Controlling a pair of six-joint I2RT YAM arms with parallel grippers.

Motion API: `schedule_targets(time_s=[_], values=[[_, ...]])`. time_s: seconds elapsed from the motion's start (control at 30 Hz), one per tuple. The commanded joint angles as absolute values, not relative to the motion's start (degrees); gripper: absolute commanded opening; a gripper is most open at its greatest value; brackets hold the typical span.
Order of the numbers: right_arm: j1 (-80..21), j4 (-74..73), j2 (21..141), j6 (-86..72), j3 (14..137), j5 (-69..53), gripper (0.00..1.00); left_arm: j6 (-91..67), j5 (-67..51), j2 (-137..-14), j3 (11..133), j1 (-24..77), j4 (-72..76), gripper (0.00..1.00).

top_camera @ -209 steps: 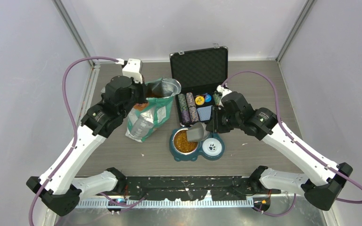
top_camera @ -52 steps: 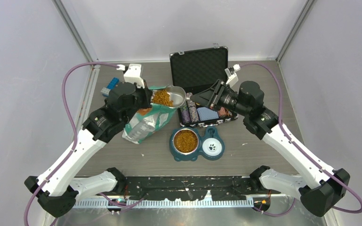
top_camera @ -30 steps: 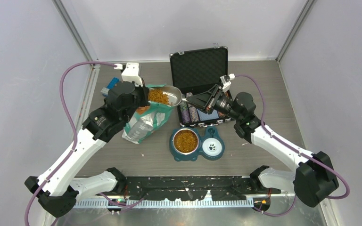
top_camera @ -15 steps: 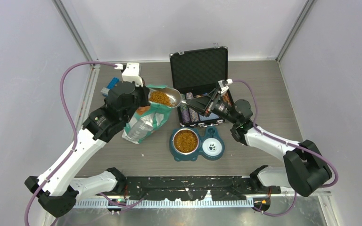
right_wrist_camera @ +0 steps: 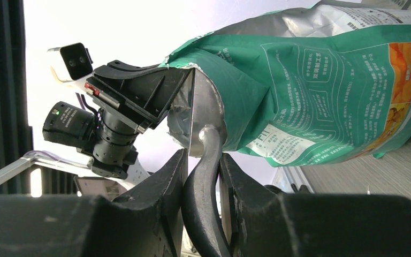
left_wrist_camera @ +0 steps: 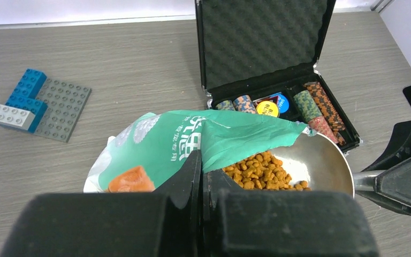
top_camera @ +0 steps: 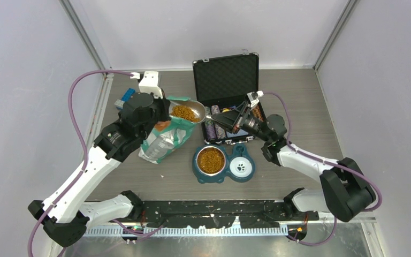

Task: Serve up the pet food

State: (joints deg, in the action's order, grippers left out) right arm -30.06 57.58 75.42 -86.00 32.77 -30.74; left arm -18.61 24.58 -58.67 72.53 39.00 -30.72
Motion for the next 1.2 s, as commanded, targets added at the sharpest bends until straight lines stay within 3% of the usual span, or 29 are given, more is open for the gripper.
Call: schedule_targets(time_s=[0.0,0.4,0.63,0.9,1.17], values=[[-29.3,50.0,68.3,-80.2,35.7,-29.1,0.05,-18.1,24.8,-56.7,73.8,38.9,-29.1,0.00],[-26.5,30.1,57.3,-73.5,37.5,-26.9,0.05,-17.8,24.6,-56.1,73.1,38.9,-28.4,0.00],[-25.1,16.0,54.2,-68.8,45.0,-25.3,0.05,-17.8,23.6,-56.1,73.3,38.9,-28.2,0.00],[-25.1,13.1,55.4,-69.1,48.5,-25.2,0.05,-19.8,15.9,-56.9,73.3,38.9,-27.0,0.00],[-24.2,7.3,54.6,-66.5,52.2,-25.7,0.05,-19.3,16.8,-57.2,73.4,38.9,-27.4,0.00]])
